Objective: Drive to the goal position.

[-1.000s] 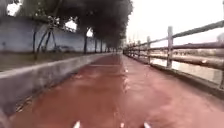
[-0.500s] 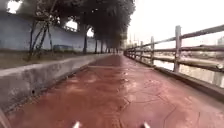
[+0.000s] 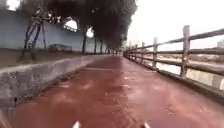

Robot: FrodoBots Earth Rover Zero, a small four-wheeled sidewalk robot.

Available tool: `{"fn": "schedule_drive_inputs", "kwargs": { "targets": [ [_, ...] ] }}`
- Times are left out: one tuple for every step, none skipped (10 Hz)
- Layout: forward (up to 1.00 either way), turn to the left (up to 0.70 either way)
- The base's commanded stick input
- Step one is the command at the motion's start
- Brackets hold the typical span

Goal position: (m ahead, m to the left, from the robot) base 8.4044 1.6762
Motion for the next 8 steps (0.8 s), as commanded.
{"fn": "schedule_drive_inputs", "kwargs": {
  "targets": [
    [0.7, 0.0],
    [0.7, 0.0],
    [0.7, 0.0],
    [0.7, 0.0],
    [0.7, 0.0],
    [0.7, 0.0],
    [0.7, 0.0],
    [0.7, 0.0]
  ]
}}
